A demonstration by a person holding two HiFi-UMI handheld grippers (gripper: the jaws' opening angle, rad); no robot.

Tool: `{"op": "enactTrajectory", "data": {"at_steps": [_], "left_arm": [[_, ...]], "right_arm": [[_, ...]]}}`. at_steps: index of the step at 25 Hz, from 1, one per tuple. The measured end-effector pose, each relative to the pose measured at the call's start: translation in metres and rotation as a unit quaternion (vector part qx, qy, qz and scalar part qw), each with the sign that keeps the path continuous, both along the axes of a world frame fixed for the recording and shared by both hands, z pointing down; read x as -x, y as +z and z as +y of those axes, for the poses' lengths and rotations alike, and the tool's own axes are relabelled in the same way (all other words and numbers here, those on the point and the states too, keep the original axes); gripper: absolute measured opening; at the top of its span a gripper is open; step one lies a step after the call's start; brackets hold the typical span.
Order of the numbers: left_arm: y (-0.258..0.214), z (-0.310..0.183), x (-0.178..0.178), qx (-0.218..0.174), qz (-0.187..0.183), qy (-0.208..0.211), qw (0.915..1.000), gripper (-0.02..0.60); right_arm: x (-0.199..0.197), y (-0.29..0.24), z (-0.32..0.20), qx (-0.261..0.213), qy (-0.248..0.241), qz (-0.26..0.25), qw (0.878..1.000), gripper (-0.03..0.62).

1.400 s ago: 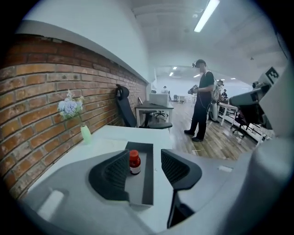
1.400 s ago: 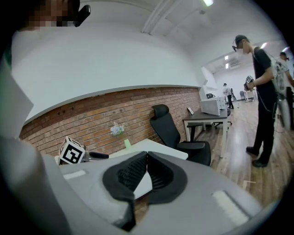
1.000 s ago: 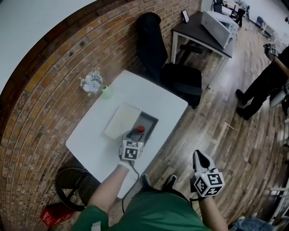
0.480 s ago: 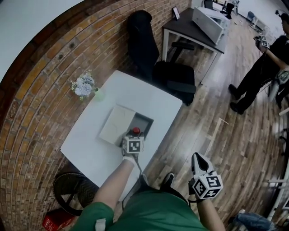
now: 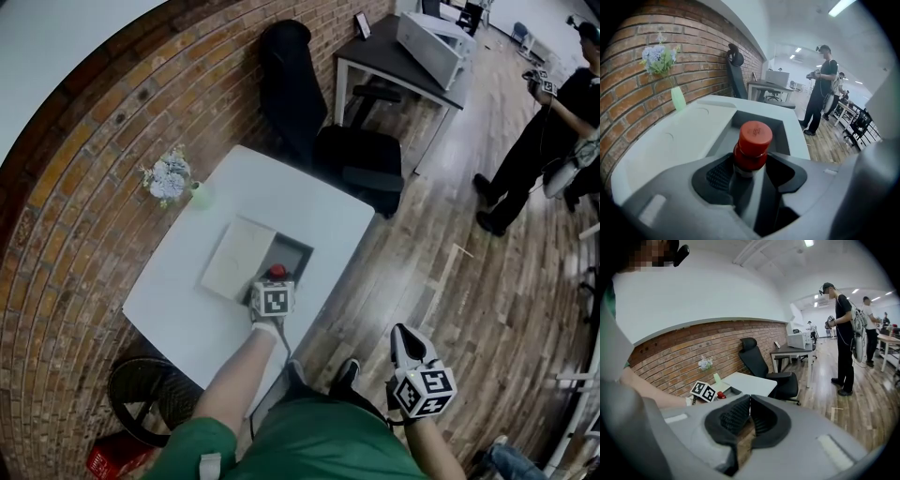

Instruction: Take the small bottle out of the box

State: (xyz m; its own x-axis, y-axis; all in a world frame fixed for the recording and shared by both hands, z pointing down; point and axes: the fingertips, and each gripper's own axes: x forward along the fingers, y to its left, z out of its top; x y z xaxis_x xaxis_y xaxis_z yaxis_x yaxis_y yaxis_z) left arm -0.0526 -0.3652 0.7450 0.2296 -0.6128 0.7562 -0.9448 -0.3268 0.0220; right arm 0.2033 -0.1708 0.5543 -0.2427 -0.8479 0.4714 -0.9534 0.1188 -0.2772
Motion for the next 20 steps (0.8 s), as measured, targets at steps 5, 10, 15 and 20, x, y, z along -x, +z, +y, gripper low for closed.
{"op": "enactTrajectory", "data": {"at_steps": [5,10,15,20], "left_arm": [[-0.009,0.009,-0.006,-0.013,0.021,-0.001,0.9997,0.227],[-0.025,0.017,-0.001,-0.031,0.033,-0.011,0.9989,0.227],[-0.043,0.031,0.005,-0.049,0.042,-0.016,0.9978,0.227],[-0.073,0.054,0.008,-0.076,0.079,-0.028,0.9935,0.227]], "right_arm": [[0.002,0.001,0.002,0.003,-0.025,-0.003,1.000,0.005],[0.009,0.003,-0.002,0.002,-0.056,-0.009,0.998,0.005],[0.015,0.007,-0.004,0.001,-0.089,-0.019,0.996,0.004],[0.025,0.016,-0.004,0.004,-0.124,-0.036,0.992,0.005]]}}
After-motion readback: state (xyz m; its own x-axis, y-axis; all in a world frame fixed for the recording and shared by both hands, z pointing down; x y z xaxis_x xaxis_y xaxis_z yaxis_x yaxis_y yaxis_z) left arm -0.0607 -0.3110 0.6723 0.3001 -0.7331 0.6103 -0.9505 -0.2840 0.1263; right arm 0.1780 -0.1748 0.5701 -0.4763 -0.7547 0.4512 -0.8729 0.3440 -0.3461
